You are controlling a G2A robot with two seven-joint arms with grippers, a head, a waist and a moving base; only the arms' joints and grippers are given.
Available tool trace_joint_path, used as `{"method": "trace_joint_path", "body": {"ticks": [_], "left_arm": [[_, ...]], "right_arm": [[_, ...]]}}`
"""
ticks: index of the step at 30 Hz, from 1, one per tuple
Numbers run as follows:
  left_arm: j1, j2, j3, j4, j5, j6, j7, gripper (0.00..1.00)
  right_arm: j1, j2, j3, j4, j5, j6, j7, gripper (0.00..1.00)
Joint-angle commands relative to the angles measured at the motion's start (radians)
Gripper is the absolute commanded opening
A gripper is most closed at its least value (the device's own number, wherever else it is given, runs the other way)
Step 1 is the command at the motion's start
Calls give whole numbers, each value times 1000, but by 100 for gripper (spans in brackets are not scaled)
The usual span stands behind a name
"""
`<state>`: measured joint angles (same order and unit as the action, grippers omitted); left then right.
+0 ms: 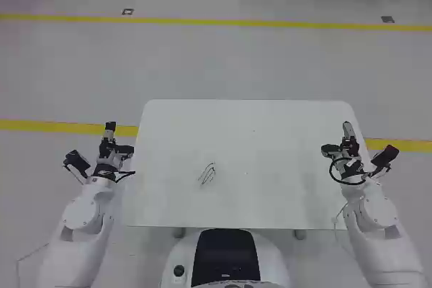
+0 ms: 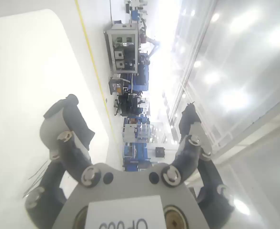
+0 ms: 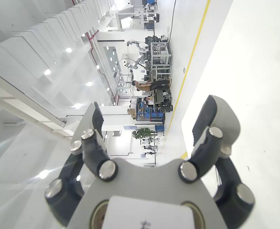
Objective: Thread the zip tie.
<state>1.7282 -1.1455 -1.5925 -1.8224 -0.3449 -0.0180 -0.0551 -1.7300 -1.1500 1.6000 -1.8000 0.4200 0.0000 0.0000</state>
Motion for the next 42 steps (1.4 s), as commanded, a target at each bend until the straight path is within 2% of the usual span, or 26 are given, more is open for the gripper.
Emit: {"method": "trace_joint_path", "body": {"ticks": [1, 2, 3, 4, 37, 39, 42], "left_arm": [[4, 4, 4, -8, 79, 11, -37, 100], [7, 7, 11, -14, 132, 22, -63, 100], [9, 13, 21, -28, 216, 15, -117, 100], [11, 15, 21, -28, 256, 1, -134, 100], [11, 15, 21, -28, 256, 1, -134, 100], [2, 18, 23, -37, 287, 7, -155, 100], [-40, 29, 28, -54, 401, 69, -270, 100]], "right_arm": [[0, 0, 0, 0, 0, 0, 0, 100], [0, 0, 0, 0, 0, 0, 0, 100], [0, 0, 0, 0, 0, 0, 0, 100], [0, 0, 0, 0, 0, 0, 0, 100], [0, 0, 0, 0, 0, 0, 0, 100], [0, 0, 0, 0, 0, 0, 0, 100], [0, 0, 0, 0, 0, 0, 0, 100]]}}
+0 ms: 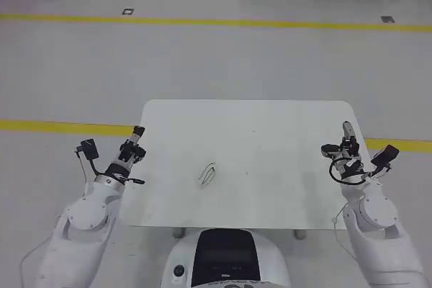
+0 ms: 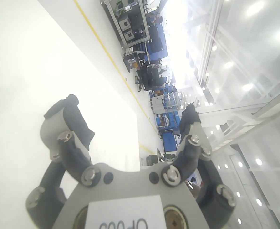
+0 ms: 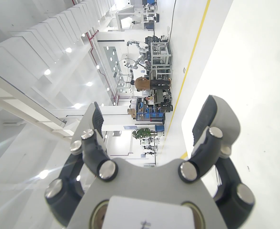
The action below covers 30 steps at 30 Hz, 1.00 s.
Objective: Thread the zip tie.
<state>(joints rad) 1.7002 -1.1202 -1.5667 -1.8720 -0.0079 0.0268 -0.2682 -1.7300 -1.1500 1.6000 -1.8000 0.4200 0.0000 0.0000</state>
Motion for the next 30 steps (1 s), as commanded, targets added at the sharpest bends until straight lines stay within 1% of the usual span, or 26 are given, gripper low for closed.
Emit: {"method": "trace_joint_path", "body": {"ticks": [1, 2, 3, 4, 13, 14, 15, 16, 18, 19, 21, 22, 24, 25, 26, 27, 30], "left_arm": [[-28, 7, 4, -11, 102, 46, -92, 100], [-47, 12, 12, -20, 151, 72, -141, 100], [-62, 15, 20, -24, 188, 87, -184, 100], [-71, 18, 26, -26, 217, 92, -210, 100], [-71, 18, 26, -26, 217, 92, -210, 100], [-75, 19, 32, -33, 233, 87, -223, 100], [-86, 21, 44, -44, 269, 78, -247, 100], [-105, 24, 52, -50, 303, 77, -275, 100], [-144, 28, 69, -58, 347, 95, -335, 100], [-174, 30, 88, -63, 387, 104, -379, 100], [-224, 33, 122, -67, 442, 131, -442, 100], [-257, 33, 152, -65, 477, 145, -477, 100], [-309, 35, 203, -49, 545, 171, -561, 100], [-335, 35, 229, -43, 582, 176, -580, 100], [-360, 34, 271, -19, 630, 188, -617, 100], [-373, 34, 290, -11, 659, 191, -628, 100], [-373, 34, 290, -11, 659, 191, -628, 100]], "right_arm": [[0, 0, 0, 0, 0, 0, 0, 100], [0, 0, 0, 0, 0, 0, 0, 100], [0, 0, 0, 0, 0, 0, 0, 100], [0, 0, 0, 0, 0, 0, 0, 100], [0, 0, 0, 0, 0, 0, 0, 100], [0, 0, 0, 0, 0, 0, 0, 100], [0, 0, 0, 0, 0, 0, 0, 100], [0, 0, 0, 0, 0, 0, 0, 100], [0, 0, 0, 0, 0, 0, 0, 100], [0, 0, 0, 0, 0, 0, 0, 100], [0, 0, 0, 0, 0, 0, 0, 100], [0, 0, 0, 0, 0, 0, 0, 100], [0, 0, 0, 0, 0, 0, 0, 100], [0, 0, 0, 0, 0, 0, 0, 100], [0, 0, 0, 0, 0, 0, 0, 100], [0, 0, 0, 0, 0, 0, 0, 100], [0, 0, 0, 0, 0, 0, 0, 100]]}}
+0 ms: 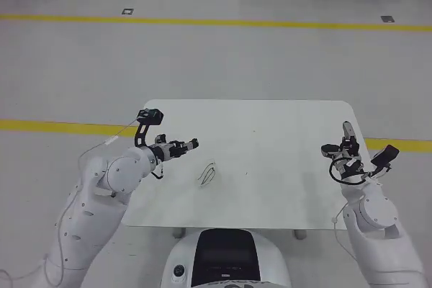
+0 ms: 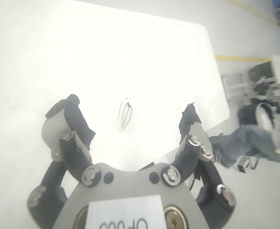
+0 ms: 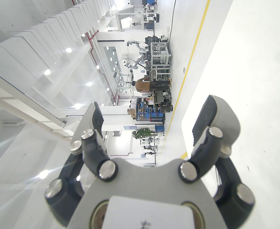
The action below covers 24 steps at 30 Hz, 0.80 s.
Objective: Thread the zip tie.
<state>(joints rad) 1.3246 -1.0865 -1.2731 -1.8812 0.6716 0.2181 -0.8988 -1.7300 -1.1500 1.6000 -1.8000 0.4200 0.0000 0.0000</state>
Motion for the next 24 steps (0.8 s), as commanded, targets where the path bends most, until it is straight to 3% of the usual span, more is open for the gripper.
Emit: {"method": "trace_joint_path", "body": {"ticks": [1, 8, 12, 15, 19, 20, 22, 23, 24], "left_arm": [[2, 0, -4, -1, -20, -1, 3, 100], [2, 0, 1, -5, -12, -8, 1, 100], [-28, 3, 53, -27, 83, -36, -59, 100], [-101, -2, 127, -6, 129, -51, -139, 100], [-220, -24, 262, 91, 174, -51, -233, 100], [-256, -35, 302, 135, 174, -33, -235, 100], [-297, -51, 360, 198, 156, -22, -239, 100], [-314, -59, 381, 224, 150, -17, -228, 100], [-314, -59, 381, 224, 150, -17, -228, 100]], "right_arm": [[0, 0, 0, 0, 0, 0, 0, 100], [0, 0, 0, 0, 0, 0, 0, 100], [0, 0, 0, 0, 0, 0, 0, 100], [0, 0, 0, 0, 0, 0, 0, 100], [0, 0, 0, 0, 0, 0, 0, 100], [0, 0, 0, 0, 0, 0, 0, 100], [0, 0, 0, 0, 0, 0, 0, 100], [0, 0, 0, 0, 0, 0, 0, 100], [0, 0, 0, 0, 0, 0, 0, 100]]}}
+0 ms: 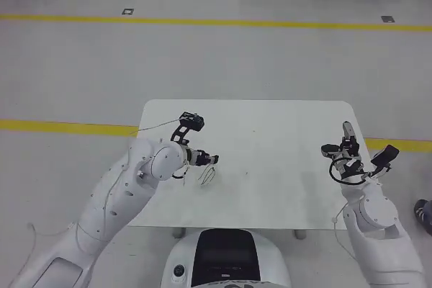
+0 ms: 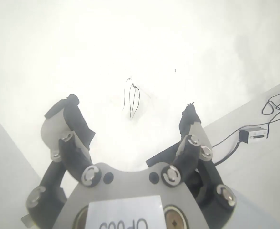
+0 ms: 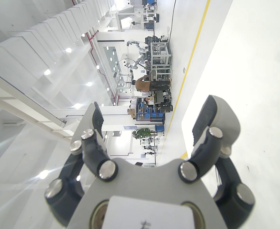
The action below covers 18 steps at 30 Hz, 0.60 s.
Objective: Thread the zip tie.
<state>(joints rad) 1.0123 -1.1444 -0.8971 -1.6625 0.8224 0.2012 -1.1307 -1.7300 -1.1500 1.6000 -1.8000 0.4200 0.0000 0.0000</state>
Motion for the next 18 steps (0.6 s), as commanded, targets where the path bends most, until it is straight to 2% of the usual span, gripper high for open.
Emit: {"method": "trace_joint_path", "body": {"ticks": [1, 13, 15, 18], "left_arm": [[-2, -1, 5, 5, -1, 0, 4, 100], [-2, -1, 5, 5, -1, 0, 4, 100], [-4, -1, 20, -1, 21, -9, 0, 100], [-43, -12, 86, 2, 95, 28, -87, 100]], "right_arm": [[0, 0, 0, 0, 0, 0, 0, 100], [0, 0, 0, 0, 0, 0, 0, 100], [0, 0, 0, 0, 0, 0, 0, 100], [0, 0, 0, 0, 0, 0, 0, 100]]}}
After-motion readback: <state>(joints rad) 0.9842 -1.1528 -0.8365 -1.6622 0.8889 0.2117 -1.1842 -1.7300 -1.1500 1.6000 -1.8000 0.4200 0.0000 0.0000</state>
